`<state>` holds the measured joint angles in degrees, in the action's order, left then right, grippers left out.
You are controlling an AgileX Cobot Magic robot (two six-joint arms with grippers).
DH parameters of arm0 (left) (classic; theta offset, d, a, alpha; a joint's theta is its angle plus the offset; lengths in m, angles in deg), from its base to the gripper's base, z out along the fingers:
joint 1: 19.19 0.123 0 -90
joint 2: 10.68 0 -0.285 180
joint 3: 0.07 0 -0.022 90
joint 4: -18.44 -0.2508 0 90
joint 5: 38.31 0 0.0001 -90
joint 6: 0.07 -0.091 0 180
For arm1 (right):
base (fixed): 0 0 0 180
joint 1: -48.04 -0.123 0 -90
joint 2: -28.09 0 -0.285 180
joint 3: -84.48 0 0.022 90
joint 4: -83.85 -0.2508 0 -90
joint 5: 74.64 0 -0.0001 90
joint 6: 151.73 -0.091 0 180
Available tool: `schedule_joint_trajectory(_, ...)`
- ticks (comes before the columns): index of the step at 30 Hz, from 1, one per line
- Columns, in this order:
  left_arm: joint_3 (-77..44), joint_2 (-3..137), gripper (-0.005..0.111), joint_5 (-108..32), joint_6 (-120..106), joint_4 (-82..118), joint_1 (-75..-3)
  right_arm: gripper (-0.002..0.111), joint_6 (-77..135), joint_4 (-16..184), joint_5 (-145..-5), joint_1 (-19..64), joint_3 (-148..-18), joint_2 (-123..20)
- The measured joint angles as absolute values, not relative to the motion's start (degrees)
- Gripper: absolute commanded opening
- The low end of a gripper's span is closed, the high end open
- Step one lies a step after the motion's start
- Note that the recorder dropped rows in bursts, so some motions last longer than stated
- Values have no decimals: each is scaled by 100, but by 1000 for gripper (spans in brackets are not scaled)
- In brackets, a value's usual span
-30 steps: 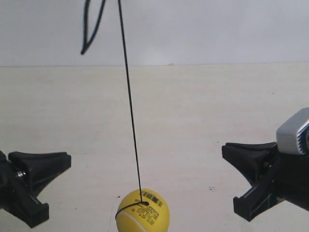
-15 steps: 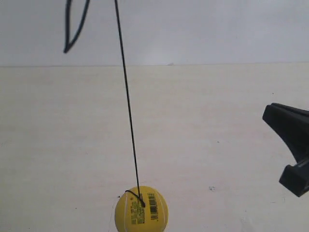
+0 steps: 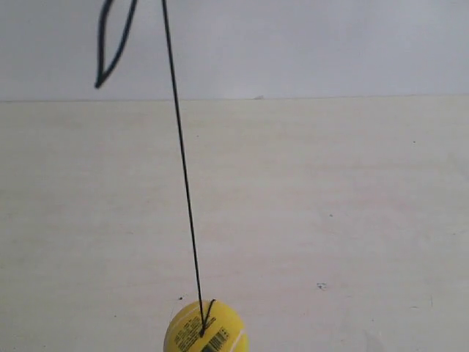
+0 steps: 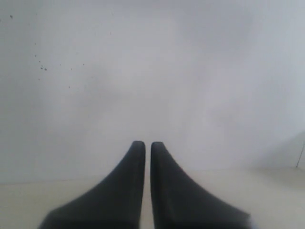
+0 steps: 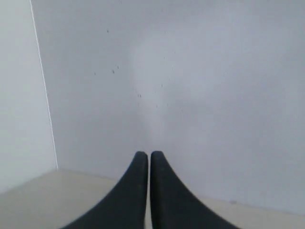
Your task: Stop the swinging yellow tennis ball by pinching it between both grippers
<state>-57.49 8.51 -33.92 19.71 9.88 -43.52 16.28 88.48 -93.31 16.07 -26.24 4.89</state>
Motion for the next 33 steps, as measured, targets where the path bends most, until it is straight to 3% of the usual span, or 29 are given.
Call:
schedule_joint_trajectory(10, -5751, -228, 5, -1529, 1971, 988, -4352, 0, 1628, 8827, -9331, 1607, -2624, 1756)
schedule_joint_trajectory(24, -5751, -228, 5, -1478, 1971, 977, -4352, 0, 1626, 8827, -9331, 1607, -2624, 1765)
schedule_joint_trajectory(29, -5751, -228, 5, -1478, 1971, 977, -3866, 0, 1626, 8827, -9331, 1607, -2624, 1765)
schedule_joint_trajectory(33, -5751, -228, 5, -1478, 1971, 977, -3007, 0, 1626, 8827, -9331, 1607, -2624, 1765)
